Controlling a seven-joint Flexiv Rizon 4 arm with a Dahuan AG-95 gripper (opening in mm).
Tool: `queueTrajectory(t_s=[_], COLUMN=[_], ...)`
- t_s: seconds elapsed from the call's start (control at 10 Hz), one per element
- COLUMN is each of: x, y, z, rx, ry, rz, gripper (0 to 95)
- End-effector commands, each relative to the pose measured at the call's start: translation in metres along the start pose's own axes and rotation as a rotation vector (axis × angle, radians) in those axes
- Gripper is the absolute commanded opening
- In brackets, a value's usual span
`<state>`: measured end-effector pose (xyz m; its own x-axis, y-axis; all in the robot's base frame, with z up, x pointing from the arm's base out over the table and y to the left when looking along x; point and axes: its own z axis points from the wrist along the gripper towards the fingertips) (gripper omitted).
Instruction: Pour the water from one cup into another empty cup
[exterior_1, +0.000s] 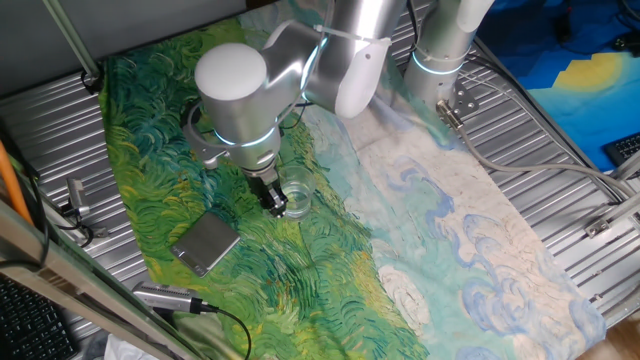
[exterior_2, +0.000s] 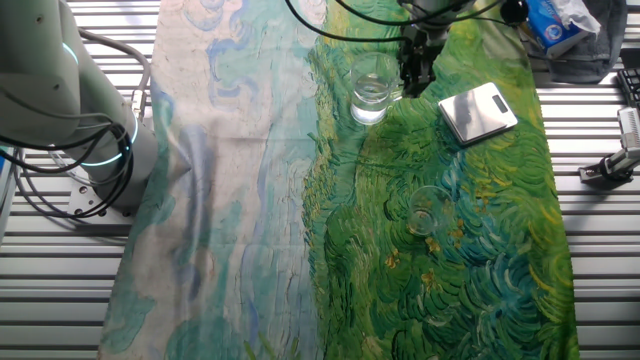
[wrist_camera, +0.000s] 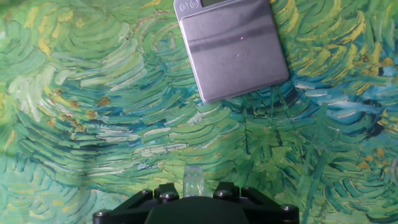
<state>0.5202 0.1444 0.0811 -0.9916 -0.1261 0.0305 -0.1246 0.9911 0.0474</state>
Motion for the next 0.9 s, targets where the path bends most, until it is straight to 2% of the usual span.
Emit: queueTrajectory(t_s=[0.1, 0.9], x=[-0.0001, 0.0], y=[0.0, 0.0014], z=[0.0004, 0.0052], rx=[0.002, 0.008], ry=[-0.002, -0.009], rz=[-0.001, 0.002], gripper=[19.0, 19.0])
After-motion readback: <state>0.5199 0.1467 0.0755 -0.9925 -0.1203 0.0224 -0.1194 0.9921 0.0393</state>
